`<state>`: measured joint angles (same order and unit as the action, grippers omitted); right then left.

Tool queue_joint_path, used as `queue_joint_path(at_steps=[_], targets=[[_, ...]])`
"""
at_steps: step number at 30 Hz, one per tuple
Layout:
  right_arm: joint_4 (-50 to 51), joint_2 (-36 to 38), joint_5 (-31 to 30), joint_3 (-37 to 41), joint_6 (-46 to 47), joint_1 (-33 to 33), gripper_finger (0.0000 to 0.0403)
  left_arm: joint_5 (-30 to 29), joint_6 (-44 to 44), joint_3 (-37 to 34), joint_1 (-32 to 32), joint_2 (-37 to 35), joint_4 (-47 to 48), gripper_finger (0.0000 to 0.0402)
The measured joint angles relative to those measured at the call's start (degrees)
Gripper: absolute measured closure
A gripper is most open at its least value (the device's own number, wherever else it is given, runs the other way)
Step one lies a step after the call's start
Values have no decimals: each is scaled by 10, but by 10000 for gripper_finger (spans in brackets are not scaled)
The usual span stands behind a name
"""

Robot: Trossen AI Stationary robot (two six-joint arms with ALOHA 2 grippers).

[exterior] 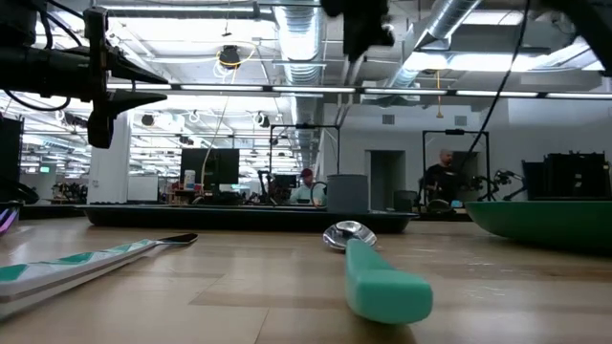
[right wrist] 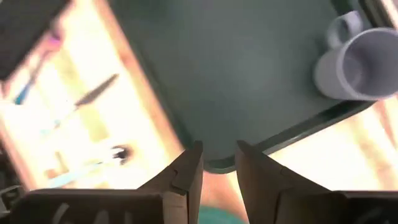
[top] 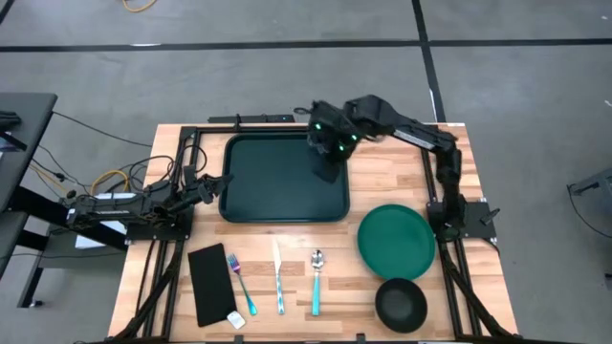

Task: Set up tray
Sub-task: Put the green plate on the black serving tray to the bottom left of the gray mug

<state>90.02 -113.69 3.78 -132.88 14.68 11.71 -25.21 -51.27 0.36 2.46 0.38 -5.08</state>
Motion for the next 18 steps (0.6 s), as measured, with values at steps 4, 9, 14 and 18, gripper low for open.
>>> queue_joint_path(at_steps=[4,9,14,18], targets=[[0,16,-54,2,97,-50,315,0,1,0,0,0,0,310],[-1,41,-84,47,212,-109,315,21,18,0,0,0,1,310],[-1,81,-83,185,354,-168,315,73,19,0,0,0,5,310],[-3,117,-68,305,485,-217,315,108,18,0,0,0,9,310]])
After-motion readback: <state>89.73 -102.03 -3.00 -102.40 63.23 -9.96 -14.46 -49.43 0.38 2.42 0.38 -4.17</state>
